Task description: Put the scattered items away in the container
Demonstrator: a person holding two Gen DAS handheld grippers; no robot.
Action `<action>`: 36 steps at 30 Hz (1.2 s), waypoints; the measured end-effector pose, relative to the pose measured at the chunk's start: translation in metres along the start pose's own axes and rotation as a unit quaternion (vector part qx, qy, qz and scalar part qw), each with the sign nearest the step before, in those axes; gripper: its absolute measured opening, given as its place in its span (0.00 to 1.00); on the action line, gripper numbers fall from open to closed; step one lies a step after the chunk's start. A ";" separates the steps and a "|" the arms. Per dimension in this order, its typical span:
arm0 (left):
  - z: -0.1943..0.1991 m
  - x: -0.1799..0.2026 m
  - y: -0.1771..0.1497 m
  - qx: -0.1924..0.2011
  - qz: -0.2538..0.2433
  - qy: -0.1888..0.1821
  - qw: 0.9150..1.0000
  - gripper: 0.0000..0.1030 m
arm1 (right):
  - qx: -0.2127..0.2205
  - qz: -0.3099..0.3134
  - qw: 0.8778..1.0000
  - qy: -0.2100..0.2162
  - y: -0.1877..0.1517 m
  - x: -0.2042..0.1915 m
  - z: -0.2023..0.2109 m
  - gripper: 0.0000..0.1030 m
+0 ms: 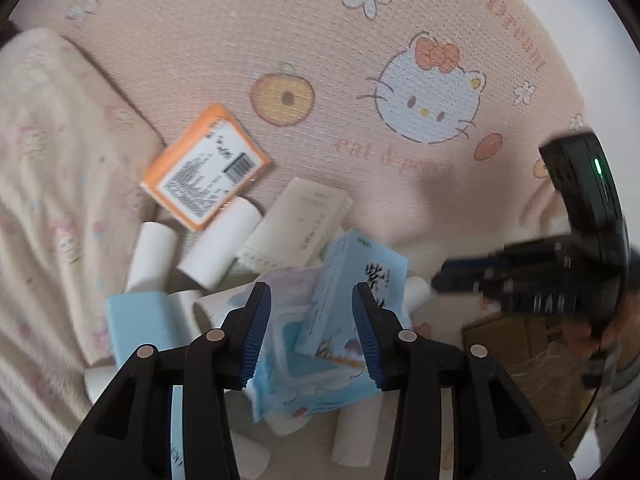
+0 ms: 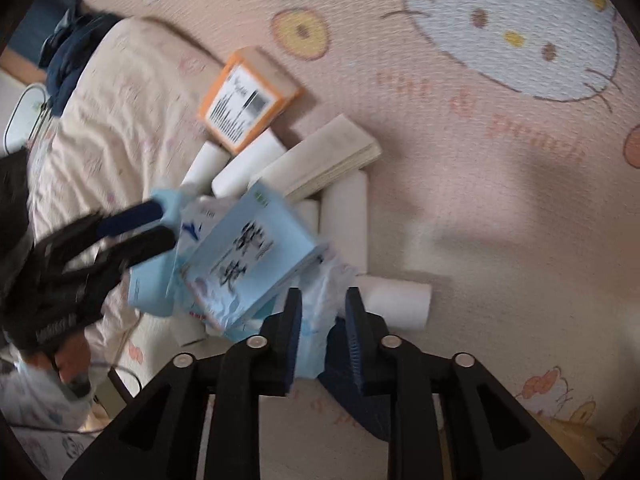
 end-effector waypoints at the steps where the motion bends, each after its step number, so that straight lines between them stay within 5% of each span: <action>1: 0.000 0.001 -0.004 0.000 -0.001 0.001 1.000 0.45 | 0.008 -0.006 1.000 0.005 0.005 0.001 0.002 0.21; 5: -0.006 0.006 -0.024 -0.023 0.009 -0.011 1.000 0.45 | 0.039 -0.009 0.999 0.027 0.019 -0.005 0.004 0.31; 7: -0.009 0.007 -0.032 -0.036 0.012 -0.014 0.999 0.45 | 0.050 -0.004 0.998 0.038 0.025 -0.010 0.000 0.44; 16: -0.024 0.017 -0.050 -0.070 0.055 -0.064 0.994 0.45 | 0.039 -0.032 0.991 0.121 0.038 -0.035 -0.017 0.45; 24: -0.025 0.011 -0.044 -0.055 0.007 -0.022 0.998 0.35 | 0.012 -0.067 0.984 0.162 0.021 -0.034 -0.010 0.45; 29: -0.027 0.005 -0.039 -0.055 0.025 -0.043 0.997 0.34 | 0.007 -0.003 0.993 0.119 -0.008 -0.048 0.012 0.45; 34: -0.024 0.003 -0.032 -0.045 0.039 -0.041 0.997 0.35 | 0.052 0.124 0.990 -0.036 -0.022 -0.049 0.018 0.45; 36: -0.022 0.005 -0.032 -0.044 0.031 -0.032 0.998 0.36 | 0.060 0.151 0.985 -0.060 -0.022 -0.050 0.016 0.45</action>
Point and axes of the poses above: each gripper's, at about its wrist camera, not at the fingertips, and z roughly against the way its jaws point, x to its right, y to its top, the point moved 9 cm from there along -z, roughly the way its jaws point, and after that the axes turned 7 degrees about -y, right-handed, at the moved point
